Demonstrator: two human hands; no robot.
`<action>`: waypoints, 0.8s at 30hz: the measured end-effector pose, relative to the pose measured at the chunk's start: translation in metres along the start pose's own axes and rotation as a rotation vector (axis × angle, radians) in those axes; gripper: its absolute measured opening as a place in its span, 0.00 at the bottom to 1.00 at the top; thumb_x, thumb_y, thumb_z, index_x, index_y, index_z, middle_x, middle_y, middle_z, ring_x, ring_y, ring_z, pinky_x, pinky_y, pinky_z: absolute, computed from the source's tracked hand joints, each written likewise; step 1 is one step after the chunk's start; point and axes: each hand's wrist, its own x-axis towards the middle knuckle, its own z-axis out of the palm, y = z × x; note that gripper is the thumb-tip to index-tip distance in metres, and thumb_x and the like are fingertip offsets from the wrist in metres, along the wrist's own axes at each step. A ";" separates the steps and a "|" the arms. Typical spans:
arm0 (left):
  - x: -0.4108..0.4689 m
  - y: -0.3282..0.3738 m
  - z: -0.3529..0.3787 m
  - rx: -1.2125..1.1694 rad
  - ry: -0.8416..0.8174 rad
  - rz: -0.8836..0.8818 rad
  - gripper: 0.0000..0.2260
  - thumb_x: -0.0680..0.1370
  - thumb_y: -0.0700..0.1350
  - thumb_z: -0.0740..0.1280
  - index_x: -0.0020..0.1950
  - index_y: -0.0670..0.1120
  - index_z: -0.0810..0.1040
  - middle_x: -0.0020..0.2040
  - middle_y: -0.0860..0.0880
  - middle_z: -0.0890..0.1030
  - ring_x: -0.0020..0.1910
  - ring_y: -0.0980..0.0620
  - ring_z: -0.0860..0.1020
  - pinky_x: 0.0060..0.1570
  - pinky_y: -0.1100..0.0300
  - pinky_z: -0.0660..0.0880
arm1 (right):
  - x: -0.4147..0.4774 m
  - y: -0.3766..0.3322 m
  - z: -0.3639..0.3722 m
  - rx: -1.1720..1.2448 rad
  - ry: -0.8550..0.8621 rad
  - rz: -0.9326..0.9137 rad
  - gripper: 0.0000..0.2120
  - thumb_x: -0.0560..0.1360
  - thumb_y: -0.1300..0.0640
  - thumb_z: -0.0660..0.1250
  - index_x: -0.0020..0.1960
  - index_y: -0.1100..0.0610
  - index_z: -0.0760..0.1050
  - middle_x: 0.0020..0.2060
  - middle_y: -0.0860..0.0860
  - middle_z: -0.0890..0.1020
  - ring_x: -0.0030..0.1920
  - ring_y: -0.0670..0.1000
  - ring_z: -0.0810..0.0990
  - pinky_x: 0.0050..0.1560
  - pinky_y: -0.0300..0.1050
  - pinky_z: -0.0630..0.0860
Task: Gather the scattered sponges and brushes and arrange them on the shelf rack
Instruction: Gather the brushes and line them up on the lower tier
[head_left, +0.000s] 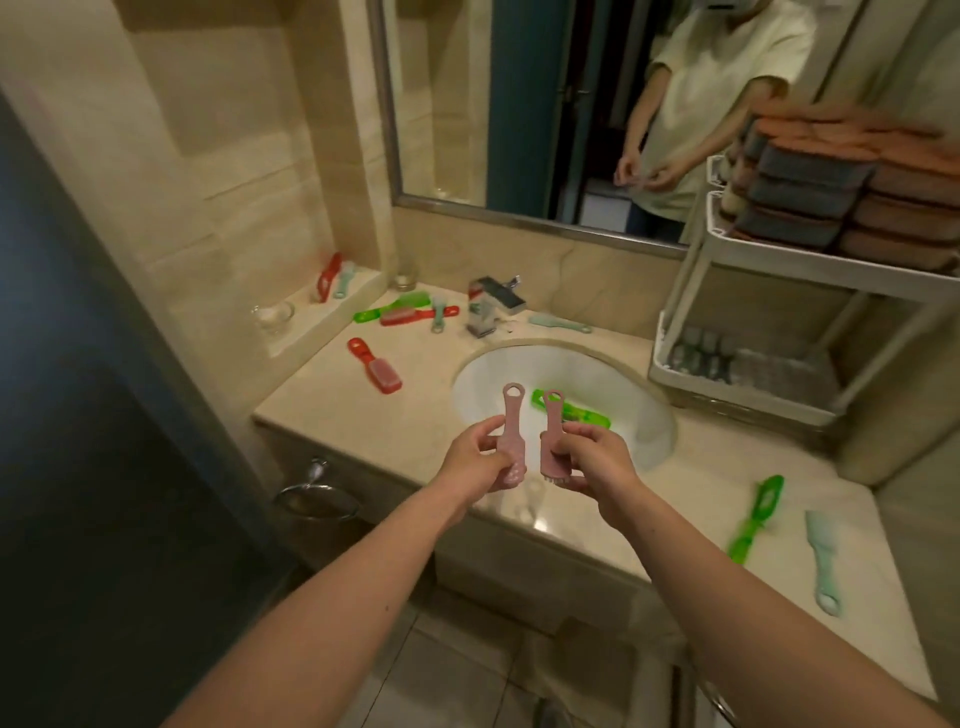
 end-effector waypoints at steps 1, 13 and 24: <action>0.008 0.002 0.012 -0.001 -0.027 0.000 0.24 0.77 0.30 0.62 0.71 0.46 0.68 0.58 0.41 0.78 0.42 0.46 0.80 0.38 0.60 0.80 | 0.006 -0.003 -0.012 0.003 0.020 -0.005 0.12 0.70 0.67 0.65 0.53 0.61 0.78 0.40 0.55 0.83 0.33 0.49 0.78 0.33 0.43 0.79; 0.102 0.034 0.153 0.093 -0.217 -0.017 0.23 0.77 0.32 0.61 0.68 0.51 0.70 0.47 0.41 0.76 0.39 0.48 0.77 0.46 0.50 0.81 | 0.075 -0.030 -0.147 0.126 0.197 -0.022 0.15 0.73 0.67 0.67 0.59 0.62 0.74 0.41 0.56 0.82 0.35 0.51 0.80 0.32 0.44 0.78; 0.186 0.058 0.263 0.232 -0.270 0.014 0.22 0.78 0.35 0.59 0.71 0.49 0.69 0.41 0.48 0.76 0.37 0.54 0.74 0.42 0.58 0.77 | 0.145 -0.052 -0.238 0.144 0.288 -0.029 0.09 0.74 0.65 0.69 0.54 0.58 0.78 0.44 0.55 0.85 0.38 0.51 0.82 0.33 0.41 0.78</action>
